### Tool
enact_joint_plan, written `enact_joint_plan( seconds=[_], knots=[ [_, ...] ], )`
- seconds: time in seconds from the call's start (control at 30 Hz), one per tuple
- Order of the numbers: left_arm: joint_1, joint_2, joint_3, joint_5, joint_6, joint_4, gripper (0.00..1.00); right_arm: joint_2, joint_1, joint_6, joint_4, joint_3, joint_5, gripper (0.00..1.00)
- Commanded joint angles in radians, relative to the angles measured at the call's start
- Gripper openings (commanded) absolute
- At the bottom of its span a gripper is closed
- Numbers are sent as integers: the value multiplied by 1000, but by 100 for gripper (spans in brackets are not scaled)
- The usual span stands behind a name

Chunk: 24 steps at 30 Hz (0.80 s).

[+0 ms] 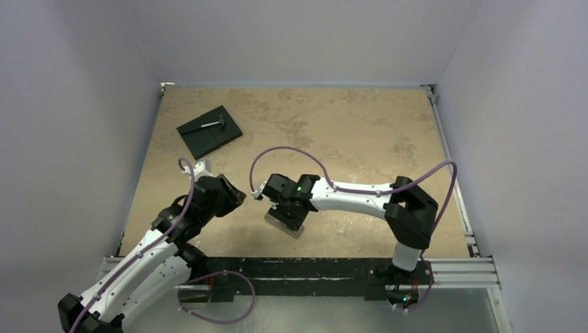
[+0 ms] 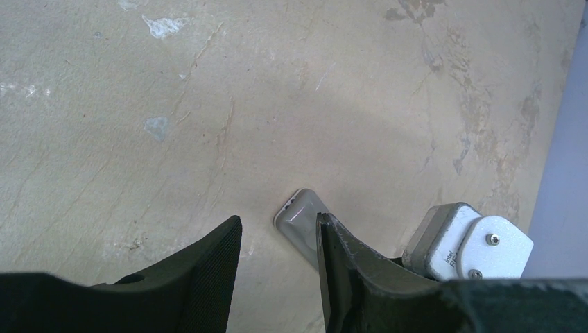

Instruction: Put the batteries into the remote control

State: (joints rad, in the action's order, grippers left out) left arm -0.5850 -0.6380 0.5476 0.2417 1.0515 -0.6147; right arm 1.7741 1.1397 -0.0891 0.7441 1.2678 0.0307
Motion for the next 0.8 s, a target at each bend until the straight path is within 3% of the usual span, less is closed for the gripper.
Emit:
enact_joint_plan(
  seconds=[0.0,0.77],
  knots=[
    [0,-6,35,17,-27,32,44,3,2,-11,-14,38,20,11],
    [0,-15,31,13,-31,41,44,22,2,-8,-18,47,5,10]
  ],
)
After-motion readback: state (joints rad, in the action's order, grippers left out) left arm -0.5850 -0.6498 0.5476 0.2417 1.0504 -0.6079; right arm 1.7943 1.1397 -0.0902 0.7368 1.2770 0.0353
